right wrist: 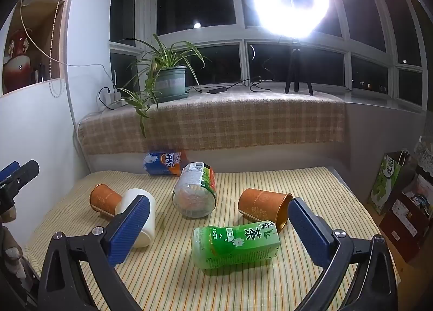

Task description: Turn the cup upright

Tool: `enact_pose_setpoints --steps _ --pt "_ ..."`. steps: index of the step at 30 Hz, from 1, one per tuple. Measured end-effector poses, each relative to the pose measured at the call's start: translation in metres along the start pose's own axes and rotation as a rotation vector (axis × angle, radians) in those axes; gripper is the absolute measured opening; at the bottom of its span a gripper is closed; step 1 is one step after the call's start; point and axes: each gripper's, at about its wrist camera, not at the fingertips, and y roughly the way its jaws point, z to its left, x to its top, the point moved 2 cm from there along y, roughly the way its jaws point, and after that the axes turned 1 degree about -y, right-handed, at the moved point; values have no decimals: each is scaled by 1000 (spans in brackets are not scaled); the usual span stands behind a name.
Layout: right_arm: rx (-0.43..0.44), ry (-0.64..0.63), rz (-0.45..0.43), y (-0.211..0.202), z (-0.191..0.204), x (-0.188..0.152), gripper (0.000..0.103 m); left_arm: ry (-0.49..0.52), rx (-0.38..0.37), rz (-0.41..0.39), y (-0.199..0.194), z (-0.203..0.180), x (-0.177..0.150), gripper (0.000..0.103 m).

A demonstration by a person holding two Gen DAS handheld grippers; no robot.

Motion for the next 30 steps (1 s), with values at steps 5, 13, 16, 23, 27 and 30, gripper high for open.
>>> enact_pose_setpoints --steps 5,13,16,23,27,30 --pt "-3 -5 -3 -1 0 0 103 0 5 -4 1 0 0 103" --pt "-1 1 -6 -2 -2 1 103 -1 -2 -5 0 0 0 103" --pt "-2 1 -8 -2 -1 0 103 0 -2 -5 0 0 0 103" --pt "-4 2 -6 -1 0 0 103 -1 -1 -6 0 0 0 103" --pt "-3 2 -4 0 0 0 103 1 -2 -7 0 0 0 103" --pt "-3 4 -4 1 -2 0 103 0 -2 -6 0 0 0 103"
